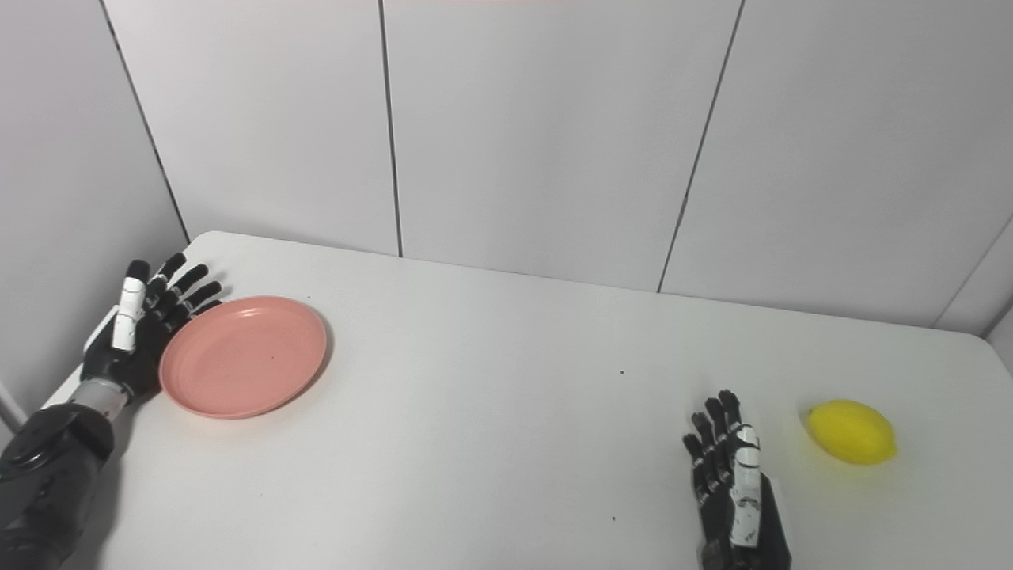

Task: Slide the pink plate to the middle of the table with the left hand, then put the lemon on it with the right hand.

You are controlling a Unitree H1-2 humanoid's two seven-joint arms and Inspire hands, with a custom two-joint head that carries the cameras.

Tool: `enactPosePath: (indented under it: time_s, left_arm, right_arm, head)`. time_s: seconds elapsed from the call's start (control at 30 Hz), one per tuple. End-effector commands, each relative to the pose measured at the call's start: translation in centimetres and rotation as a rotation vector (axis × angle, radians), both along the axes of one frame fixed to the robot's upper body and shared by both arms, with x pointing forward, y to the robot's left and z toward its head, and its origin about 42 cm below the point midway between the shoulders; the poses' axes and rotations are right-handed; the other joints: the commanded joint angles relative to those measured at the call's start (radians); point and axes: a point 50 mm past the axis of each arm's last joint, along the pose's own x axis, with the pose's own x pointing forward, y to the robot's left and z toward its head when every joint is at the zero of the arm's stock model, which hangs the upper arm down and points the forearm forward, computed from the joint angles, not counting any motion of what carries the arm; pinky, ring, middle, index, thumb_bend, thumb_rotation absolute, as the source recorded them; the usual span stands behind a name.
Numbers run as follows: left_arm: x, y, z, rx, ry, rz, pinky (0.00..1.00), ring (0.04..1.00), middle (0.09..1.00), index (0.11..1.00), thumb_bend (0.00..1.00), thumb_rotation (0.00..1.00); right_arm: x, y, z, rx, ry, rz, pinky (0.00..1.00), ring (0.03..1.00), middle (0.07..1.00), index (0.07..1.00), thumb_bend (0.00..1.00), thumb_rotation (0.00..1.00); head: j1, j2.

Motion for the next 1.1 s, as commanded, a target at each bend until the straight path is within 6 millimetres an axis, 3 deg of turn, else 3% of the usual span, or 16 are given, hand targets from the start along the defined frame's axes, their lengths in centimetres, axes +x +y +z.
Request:
enactPosePath:
  time_s: [0.0, 0.27, 0.7, 1.07]
  left_arm:
    - [0.8, 0.1, 1.7, 0.025, -0.042, -0.026, 0.89, 0.895, 0.963, 1.000, 0.88, 0.84]
    - [0.4, -1.5, 0.0, -0.020, -0.027, -0.062, 0.88, 0.871, 0.922, 1.000, 0.86, 0.82]
    - [-0.1, -4.6, -0.2, -0.043, -0.014, -0.058, 0.85, 0.844, 0.893, 0.997, 0.86, 0.82]
    - [-1.1, -7.8, 1.7, -0.037, -0.023, -0.030, 0.82, 0.844, 0.881, 0.978, 0.87, 0.85]
  right_arm:
    - [-1.9, 0.8, -3.6, 0.040, 0.153, 0.001, 0.99, 0.985, 1.000, 1.000, 0.69, 0.98]
    - [-1.8, 1.0, -3.6, 0.040, 0.155, 0.001, 0.98, 0.977, 1.000, 1.000, 0.70, 0.96]
    - [-1.6, 1.0, -3.8, 0.035, 0.153, -0.001, 0.97, 0.970, 1.000, 1.000, 0.70, 0.95]
    - [-1.6, 1.1, -3.8, 0.032, 0.151, -0.001, 0.97, 0.969, 1.000, 1.000, 0.70, 0.96]
  head:
    - [0.001, -0.002]
    - [-0.007, 0.000]
    - [-0.013, -0.003]
    - [-0.014, -0.006]
